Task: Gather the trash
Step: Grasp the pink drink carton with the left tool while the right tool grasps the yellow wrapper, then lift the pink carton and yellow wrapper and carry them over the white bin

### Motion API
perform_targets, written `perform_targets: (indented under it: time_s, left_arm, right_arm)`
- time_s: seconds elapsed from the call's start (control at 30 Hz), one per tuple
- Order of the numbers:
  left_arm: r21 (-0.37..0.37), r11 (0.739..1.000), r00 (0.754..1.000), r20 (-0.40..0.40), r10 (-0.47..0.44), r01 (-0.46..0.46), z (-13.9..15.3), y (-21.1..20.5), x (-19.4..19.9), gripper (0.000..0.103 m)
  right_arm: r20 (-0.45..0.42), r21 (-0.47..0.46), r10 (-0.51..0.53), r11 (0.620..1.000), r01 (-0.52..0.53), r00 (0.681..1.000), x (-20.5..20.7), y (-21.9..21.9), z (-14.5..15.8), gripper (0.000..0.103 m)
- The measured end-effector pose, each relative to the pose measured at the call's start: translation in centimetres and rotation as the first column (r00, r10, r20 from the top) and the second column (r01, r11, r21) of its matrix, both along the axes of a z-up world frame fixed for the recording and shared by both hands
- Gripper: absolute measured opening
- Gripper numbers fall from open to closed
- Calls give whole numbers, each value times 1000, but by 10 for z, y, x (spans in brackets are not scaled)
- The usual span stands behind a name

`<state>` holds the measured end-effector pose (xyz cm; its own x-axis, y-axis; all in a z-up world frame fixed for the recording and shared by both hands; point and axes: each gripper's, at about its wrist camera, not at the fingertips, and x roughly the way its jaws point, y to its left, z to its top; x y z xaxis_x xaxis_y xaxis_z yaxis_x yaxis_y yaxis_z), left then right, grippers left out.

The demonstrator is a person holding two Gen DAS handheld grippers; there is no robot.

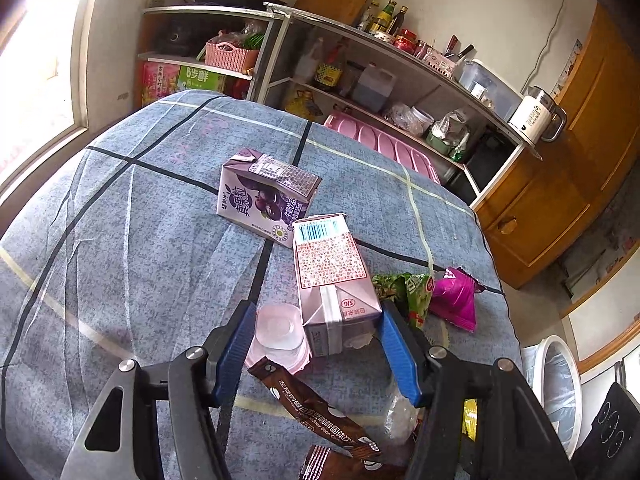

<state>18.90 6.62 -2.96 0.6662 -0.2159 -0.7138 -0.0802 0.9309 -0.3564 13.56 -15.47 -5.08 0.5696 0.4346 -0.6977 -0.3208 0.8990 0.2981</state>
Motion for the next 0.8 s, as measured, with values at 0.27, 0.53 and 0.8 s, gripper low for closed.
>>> perform_targets:
  time_s: [0.27,0.53,0.8]
  left_arm:
    - [-4,999,999,19,-33,33,4,-4,-16,62]
    - [-3,997,995,65,-73,73,21,-9,-31,62]
    - [50,982,978,98,-186,182,29,-33,-58,62]
  right_arm:
    - [16,9,-13,1000,13,1000,-6,-5,2,21]
    - [41,28,-34,999,33,999,-15,-14,8,18]
    - [45,49,-64,997,62,997,-29,-31,11,18]
